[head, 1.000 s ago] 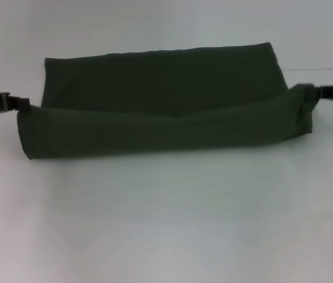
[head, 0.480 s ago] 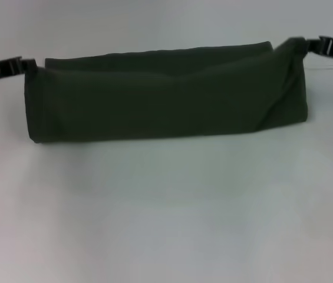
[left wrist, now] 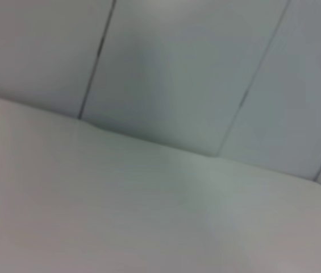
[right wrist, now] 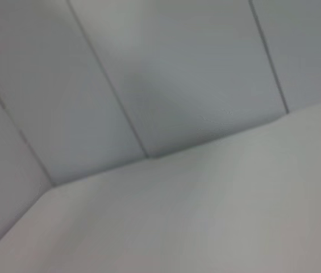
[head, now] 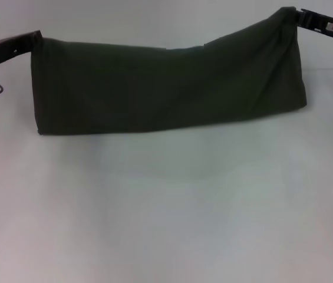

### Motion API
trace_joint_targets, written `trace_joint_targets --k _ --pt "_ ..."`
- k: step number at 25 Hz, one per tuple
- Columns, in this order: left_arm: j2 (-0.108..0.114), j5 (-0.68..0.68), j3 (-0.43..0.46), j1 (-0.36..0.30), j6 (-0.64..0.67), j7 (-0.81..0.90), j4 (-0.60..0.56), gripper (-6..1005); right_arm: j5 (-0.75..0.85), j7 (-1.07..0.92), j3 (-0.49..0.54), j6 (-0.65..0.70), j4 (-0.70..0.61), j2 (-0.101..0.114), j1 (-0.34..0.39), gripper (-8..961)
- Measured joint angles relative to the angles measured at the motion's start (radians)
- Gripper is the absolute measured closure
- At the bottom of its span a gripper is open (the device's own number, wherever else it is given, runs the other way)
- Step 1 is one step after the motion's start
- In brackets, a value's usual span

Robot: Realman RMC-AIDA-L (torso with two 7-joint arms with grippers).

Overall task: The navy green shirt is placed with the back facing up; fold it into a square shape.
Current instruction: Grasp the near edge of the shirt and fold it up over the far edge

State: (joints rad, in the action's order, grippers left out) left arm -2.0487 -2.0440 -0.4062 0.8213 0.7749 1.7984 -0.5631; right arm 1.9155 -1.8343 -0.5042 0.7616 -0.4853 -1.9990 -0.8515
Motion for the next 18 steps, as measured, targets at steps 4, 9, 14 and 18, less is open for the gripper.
trace_joint_targets --k 4,9,14,18 --pt "-0.024 0.091 -0.002 0.020 -0.091 -0.110 0.028 995 -0.083 0.096 0.000 -0.096 0.042 -0.015 -0.028 856" --pt "-0.041 0.233 0.000 0.048 -0.182 -0.280 0.084 995 -0.137 0.210 -0.001 -0.228 0.086 -0.043 -0.080 839" --pt "-0.047 0.469 0.004 0.064 -0.215 -0.524 0.157 994 -0.214 0.304 -0.001 -0.316 0.090 -0.068 -0.105 822" --pt "-0.048 0.599 0.005 0.068 -0.225 -0.655 0.194 988 -0.310 0.377 0.000 -0.325 0.096 -0.070 -0.107 809"
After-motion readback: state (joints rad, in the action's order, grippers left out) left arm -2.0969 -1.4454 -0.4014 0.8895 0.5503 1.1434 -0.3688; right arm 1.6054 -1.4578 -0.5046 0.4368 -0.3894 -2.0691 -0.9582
